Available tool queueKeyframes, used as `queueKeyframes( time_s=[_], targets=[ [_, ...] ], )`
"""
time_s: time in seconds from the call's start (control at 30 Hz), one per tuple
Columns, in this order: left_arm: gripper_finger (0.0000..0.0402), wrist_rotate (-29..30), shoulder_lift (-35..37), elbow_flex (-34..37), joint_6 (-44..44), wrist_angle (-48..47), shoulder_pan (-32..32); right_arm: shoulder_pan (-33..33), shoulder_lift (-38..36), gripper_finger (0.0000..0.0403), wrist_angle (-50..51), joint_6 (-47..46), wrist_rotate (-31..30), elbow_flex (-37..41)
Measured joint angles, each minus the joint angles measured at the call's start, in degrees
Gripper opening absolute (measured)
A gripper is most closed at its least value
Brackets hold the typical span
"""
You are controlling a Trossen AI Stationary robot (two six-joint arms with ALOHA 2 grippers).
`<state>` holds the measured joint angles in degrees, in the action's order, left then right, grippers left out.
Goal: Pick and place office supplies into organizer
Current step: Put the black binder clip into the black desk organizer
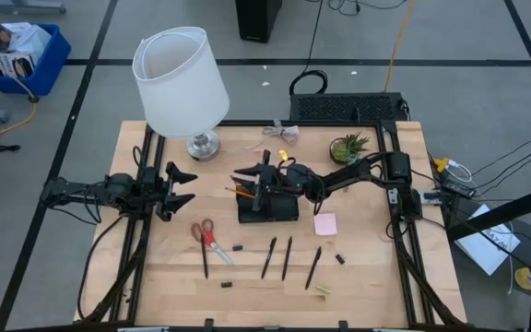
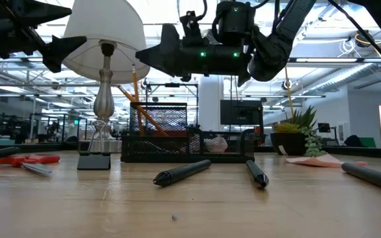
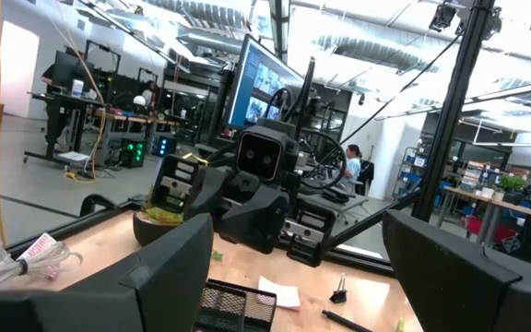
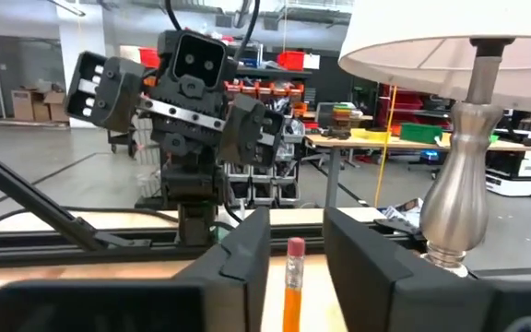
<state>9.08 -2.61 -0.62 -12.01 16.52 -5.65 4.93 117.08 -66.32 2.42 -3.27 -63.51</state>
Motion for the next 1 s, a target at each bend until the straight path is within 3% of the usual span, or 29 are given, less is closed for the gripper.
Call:
queueKeyframes(
  time_s=[0.3, 0.83, 1.0],
  targets=[
    [0.0319, 0.00, 0.00, 0.00, 0.00, -0.01, 0.00, -0.40, -0.14, 0.0150, 2.07, 1.52, 0.31, 0.24],
    [0.0319, 0.00, -0.01, 0.01, 0.00, -0.02, 0.00, -12.36, -1.49, 0.0142, 7.51, 9.81, 0.16, 1.97],
    [0.0319, 0.00, -0.01, 0.00, 0.00, 0.00, 0.00, -16.08, -1.51, 0.0141, 15.96, 10.28, -3.58, 1.96]
  ],
)
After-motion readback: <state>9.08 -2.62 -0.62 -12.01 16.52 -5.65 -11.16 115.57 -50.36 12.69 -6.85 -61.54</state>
